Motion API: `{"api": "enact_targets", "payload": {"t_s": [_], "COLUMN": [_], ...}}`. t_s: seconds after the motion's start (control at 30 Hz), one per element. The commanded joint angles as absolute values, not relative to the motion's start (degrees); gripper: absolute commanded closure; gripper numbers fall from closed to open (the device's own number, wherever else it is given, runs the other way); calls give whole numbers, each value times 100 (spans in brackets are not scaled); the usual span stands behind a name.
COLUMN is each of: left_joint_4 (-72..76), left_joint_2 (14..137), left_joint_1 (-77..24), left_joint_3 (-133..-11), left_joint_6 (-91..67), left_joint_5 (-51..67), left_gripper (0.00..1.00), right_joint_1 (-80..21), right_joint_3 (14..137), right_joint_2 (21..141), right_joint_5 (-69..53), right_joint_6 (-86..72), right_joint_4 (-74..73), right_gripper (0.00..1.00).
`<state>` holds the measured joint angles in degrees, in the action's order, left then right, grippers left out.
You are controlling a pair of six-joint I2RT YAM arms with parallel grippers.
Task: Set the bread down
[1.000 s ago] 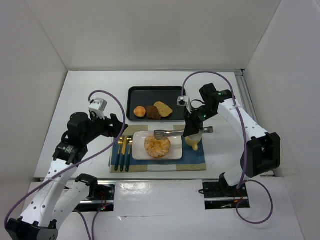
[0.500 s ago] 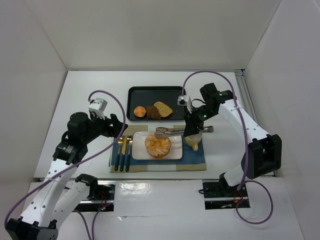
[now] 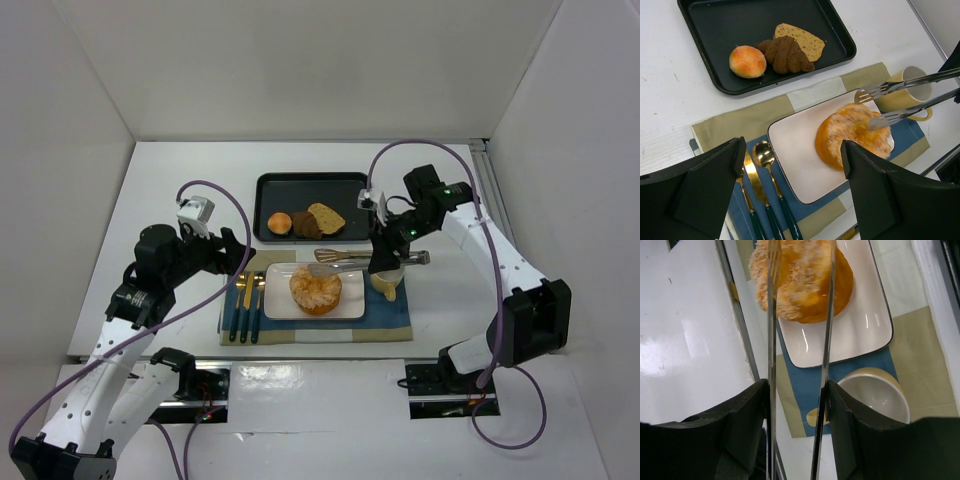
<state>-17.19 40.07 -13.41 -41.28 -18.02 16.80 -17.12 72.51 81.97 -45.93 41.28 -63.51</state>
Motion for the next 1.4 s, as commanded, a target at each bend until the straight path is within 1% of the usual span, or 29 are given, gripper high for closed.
{"api": "enact_targets", "payload": {"t_s": [0.0, 0.2, 0.33, 0.5, 0.57, 0.73, 0.8, 0.93, 1.0, 1.17, 1.37], "left_joint_4": [-1529, -1529, -1529, -1529, -1529, -1529, -1529, -1529, -1529, -1529, -1529], "left_joint_2": [3937, 3937, 3937, 3885, 3885, 3885, 3885, 3885, 3885, 3885, 3937], "left_joint_1": [-1354, -1354, -1354, -1354, -1354, -1354, -1354, -1354, -1354, -1354, -1354], "left_joint_3": [-4289, -4289, -4289, -4289, -4289, -4236, -4236, -4236, -4236, -4236, -4236], "left_joint_6": [-1688, -1688, -1688, -1688, -1688, -1688, -1688, -1688, -1688, -1688, -1688], "left_joint_5": [1688, 1688, 1688, 1688, 1688, 1688, 1688, 1688, 1688, 1688, 1688], "left_gripper": [5, 5, 5, 5, 5, 5, 5, 5, 5, 5, 5], "right_joint_1": [-1706, -1443, -1073, -511, -186, 526, 773, 826, 826, 826, 879], "right_joint_3": [7383, 7383, 7383, 7313, 7085, 6365, 6014, 5582, 5433, 5432, 5493], "right_joint_2": [7928, 7761, 7357, 6979, 6899, 6820, 7039, 7549, 7813, 8419, 9034], "right_joint_5": [-4632, -4579, -4518, -3861, -3622, -2428, -2137, -1259, -1056, -467, -62], "right_joint_6": [4043, 3929, 3578, 2752, 2515, 1785, 1714, 1661, 1600, 1485, 1415], "right_joint_4": [-6074, -5889, -5222, -4273, -3799, -2700, -2260, -1706, -1425, -1292, -1291], "right_gripper": [42, 42, 42, 42, 42, 42, 42, 42, 42, 42, 42]}}
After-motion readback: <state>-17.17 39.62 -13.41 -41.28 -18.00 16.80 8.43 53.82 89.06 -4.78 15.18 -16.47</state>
